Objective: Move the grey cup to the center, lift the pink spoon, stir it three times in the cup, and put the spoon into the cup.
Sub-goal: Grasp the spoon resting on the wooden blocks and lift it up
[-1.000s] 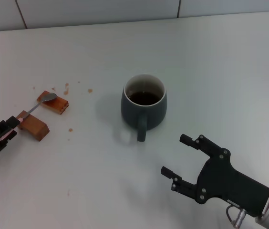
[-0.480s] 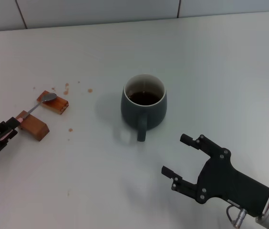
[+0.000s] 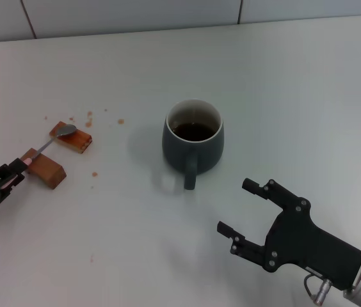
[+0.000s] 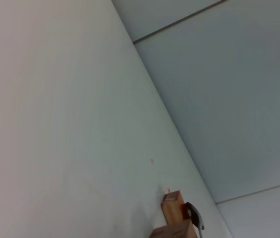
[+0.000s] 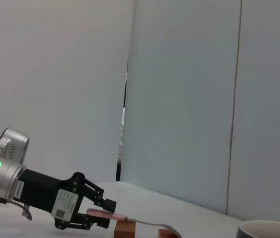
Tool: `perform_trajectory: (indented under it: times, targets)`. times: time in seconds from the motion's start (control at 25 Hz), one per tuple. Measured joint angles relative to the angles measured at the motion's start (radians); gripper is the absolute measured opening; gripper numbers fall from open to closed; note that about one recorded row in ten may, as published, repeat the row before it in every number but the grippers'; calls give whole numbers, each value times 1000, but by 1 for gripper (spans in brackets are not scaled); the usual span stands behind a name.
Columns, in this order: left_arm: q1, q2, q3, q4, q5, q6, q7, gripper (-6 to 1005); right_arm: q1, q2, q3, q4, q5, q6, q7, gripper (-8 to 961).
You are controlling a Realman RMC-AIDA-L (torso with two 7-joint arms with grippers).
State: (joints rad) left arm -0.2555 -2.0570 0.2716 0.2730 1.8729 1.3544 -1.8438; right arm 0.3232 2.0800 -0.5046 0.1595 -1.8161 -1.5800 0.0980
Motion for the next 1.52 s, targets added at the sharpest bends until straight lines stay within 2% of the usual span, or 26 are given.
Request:
perform_trajectory:
  times: [0.4, 1.52]
  targets:
    - [-4, 0, -1, -11, 0, -1, 0, 321, -3, -1, 2, 0, 0, -1, -4, 786]
    - [-4, 0, 4, -23, 0, -2, -12, 279, -3, -2, 3, 0, 2, -3, -4, 786]
